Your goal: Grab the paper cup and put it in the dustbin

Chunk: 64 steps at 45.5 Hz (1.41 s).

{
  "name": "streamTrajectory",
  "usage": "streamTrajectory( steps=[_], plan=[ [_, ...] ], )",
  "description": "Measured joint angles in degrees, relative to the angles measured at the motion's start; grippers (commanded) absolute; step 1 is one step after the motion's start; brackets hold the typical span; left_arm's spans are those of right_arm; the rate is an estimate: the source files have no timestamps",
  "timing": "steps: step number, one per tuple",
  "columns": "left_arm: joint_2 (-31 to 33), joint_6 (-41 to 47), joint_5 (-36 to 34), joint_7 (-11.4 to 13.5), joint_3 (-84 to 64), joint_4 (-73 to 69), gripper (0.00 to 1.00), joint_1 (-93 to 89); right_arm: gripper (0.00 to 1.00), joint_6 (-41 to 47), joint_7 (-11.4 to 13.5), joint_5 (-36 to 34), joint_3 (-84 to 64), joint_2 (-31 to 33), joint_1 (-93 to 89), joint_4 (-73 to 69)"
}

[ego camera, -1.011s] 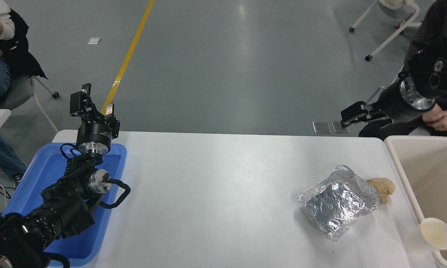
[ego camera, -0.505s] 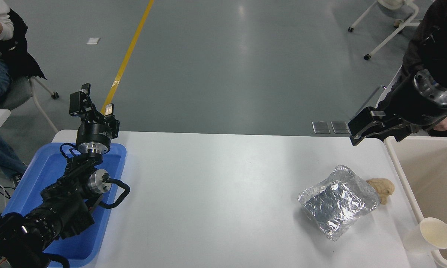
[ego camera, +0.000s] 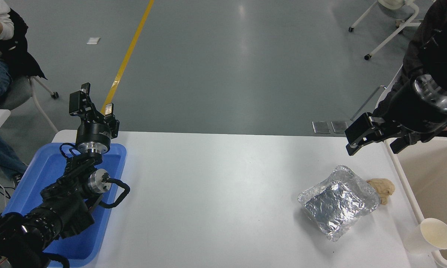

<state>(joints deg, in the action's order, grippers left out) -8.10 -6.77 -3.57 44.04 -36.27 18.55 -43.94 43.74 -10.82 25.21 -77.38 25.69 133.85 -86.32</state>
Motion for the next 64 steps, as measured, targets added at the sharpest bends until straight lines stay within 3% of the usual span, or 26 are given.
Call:
streamTrajectory(
  steps=[30,41,64],
  plan=[
    [0.0,0.0,0.0,0.1,0.1,0.0,1.0,0.0,1.0,-4.5,-0.1,30.2,1.3,25.0,-12.8,4.6],
    [0.0,0.0,0.0,0.2,0.1,0.0,1.0,0.0,1.0,-10.1,-0.1,35.7,7.0,30.1,-23.9,9.8],
    [0.0,0.0,0.1,0.2,0.1,0.0,1.0,0.1,1.0,-20.2,-0.1,40.4,21.0,32.1,-47.6,19.6]
  ],
)
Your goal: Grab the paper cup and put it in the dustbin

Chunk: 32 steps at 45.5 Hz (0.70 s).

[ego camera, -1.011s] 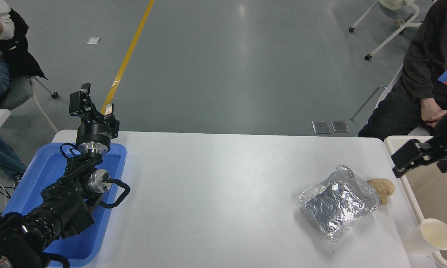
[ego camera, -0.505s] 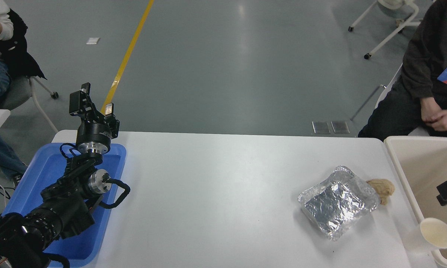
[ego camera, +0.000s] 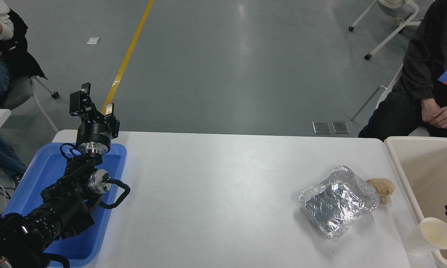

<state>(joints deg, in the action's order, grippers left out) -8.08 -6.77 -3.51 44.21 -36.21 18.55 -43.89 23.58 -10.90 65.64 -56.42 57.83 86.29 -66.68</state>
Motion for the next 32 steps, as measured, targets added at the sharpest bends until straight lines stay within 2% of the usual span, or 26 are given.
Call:
streamTrajectory(
  steps=[28,32],
  plan=[
    [0.0,0.0,0.0,0.0,0.0,0.0,1.0,0.0,1.0,-5.0,0.0,0.6,13.8,-2.0,-17.4,6.8],
    [0.0,0.0,0.0,0.0,0.0,0.0,1.0,0.0,0.96,-5.9,0.0,0.5,14.7,-2.7,-19.3,8.1]
  ],
)
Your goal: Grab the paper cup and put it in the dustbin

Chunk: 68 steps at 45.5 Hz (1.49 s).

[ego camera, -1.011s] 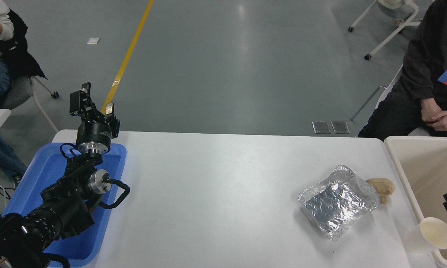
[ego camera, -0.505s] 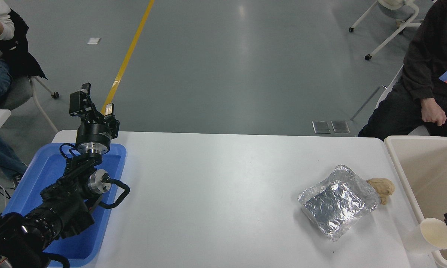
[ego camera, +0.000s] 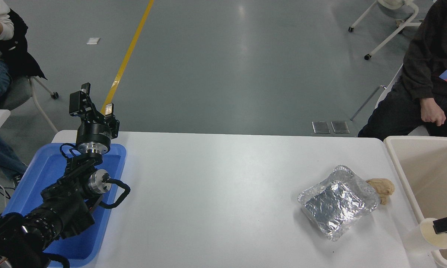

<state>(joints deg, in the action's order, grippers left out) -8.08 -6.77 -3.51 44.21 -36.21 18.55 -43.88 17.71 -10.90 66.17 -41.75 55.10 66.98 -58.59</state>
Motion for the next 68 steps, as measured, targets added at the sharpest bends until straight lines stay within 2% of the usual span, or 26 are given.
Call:
streamTrajectory(
  steps=[2,6,11,14,17,18,20,21,45,58,68],
  plan=[
    [0.0,0.0,0.0,0.0,0.0,0.0,1.0,0.0,0.88,-0.5,-0.1,-0.1,0.3,-0.4,-0.9,0.6],
    [0.0,0.0,0.0,0.0,0.0,0.0,1.0,0.0,0.65,-1.6,-0.1,-0.2,0.9,-1.1,-2.4,1.6],
    [0.0,0.0,0.0,0.0,0.0,0.0,1.0,0.0,0.51,-2.9,-0.2,-0.3,1.4,-1.8,-4.0,2.5],
    [0.0,0.0,0.0,0.0,0.0,0.0,1.0,0.0,0.47,-3.7,-0.2,-0.4,1.6,-2.3,-4.8,3.3],
    [0.0,0.0,0.0,0.0,0.0,0.0,1.0,0.0,0.37,-4.0,-0.2,-0.5,1.7,-2.5,-5.3,3.7],
    [0.0,0.0,0.0,0.0,0.0,0.0,1.0,0.0,0.29,-4.2,-0.2,-0.6,1.8,-2.6,-5.5,3.9],
    [0.0,0.0,0.0,0.0,0.0,0.0,1.0,0.0,0.06,-4.4,-0.1,-0.8,1.8,-2.7,-5.7,4.1],
    [0.0,0.0,0.0,0.0,0.0,0.0,0.99,0.0,0.0,-4.5,-0.1,-0.9,1.9,-2.8,-5.8,4.3],
    [0.0,0.0,0.0,0.0,0.0,0.0,1.0,0.0,0.0,-4.9,-1.0,-1.8,2.2,-2.5,-6.2,3.5],
    [0.0,0.0,0.0,0.0,0.0,0.0,1.0,0.0,0.0,-2.3,-1.4,-0.9,2.0,3.1,-0.3,-1.6],
    [0.1,0.0,0.0,0.0,0.0,0.0,1.0,0.0,0.0,4.8,-1.4,2.3,1.8,9.2,9.7,-6.2]
  ],
)
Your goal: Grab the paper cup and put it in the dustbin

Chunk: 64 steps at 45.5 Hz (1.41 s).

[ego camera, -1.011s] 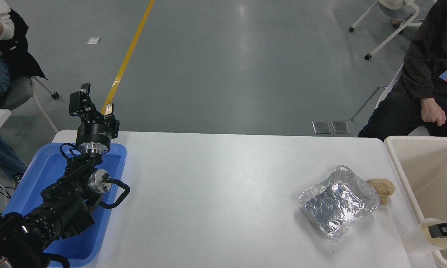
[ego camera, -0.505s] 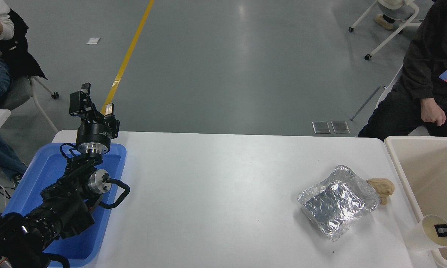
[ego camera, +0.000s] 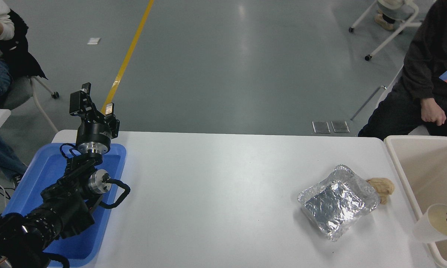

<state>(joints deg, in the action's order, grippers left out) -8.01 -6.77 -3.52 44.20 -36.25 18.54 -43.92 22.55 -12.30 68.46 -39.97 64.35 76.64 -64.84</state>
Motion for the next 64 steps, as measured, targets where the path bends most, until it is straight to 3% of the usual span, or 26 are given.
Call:
streamTrajectory(
  steps=[12,23,45,64],
  plan=[
    [0.0,0.0,0.0,0.0,0.0,0.0,1.0,0.0,0.0,13.2,0.3,3.7,-0.1,4.7,15.1,-2.6],
    [0.0,0.0,0.0,0.0,0.0,0.0,1.0,0.0,0.0,19.6,0.6,6.9,-0.2,5.7,26.6,-3.7],
    [0.1,0.0,0.0,0.0,0.0,0.0,1.0,0.0,0.0,22.1,0.8,12.1,-0.1,4.7,35.9,-4.2],
    [0.1,0.0,0.0,0.0,0.0,0.0,1.0,0.0,0.0,22.4,0.4,16.9,0.0,4.6,31.2,1.4]
  ],
)
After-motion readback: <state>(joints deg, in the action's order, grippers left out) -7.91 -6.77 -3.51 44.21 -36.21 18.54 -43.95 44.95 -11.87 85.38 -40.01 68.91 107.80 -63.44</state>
